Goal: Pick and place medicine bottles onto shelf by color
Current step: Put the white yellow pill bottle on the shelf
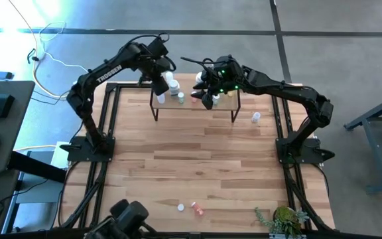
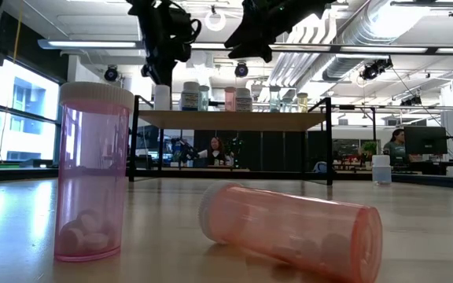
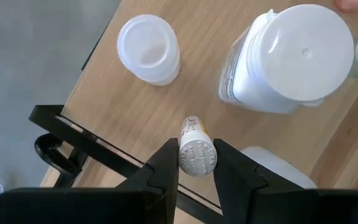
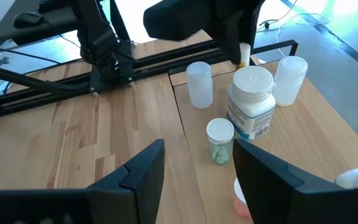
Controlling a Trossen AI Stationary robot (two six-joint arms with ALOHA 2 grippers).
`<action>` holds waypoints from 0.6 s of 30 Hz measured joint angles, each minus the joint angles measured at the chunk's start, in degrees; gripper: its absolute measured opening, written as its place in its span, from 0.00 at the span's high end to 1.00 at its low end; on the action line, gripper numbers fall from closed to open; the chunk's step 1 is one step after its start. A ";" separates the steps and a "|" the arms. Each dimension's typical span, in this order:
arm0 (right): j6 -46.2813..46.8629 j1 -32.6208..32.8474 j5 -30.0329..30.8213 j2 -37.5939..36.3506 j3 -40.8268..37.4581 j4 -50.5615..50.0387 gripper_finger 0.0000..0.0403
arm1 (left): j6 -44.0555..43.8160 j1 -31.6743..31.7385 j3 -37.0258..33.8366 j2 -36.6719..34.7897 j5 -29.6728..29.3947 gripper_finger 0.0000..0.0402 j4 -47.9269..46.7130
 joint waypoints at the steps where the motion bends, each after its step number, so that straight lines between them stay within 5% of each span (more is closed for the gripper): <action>1: -0.01 0.00 0.00 0.00 0.00 0.00 0.55 | 0.00 -0.02 0.00 0.22 0.01 0.82 0.12; 18: -0.01 0.00 0.00 0.00 0.00 -0.01 0.55 | 0.61 -0.42 0.04 0.94 0.04 0.78 0.30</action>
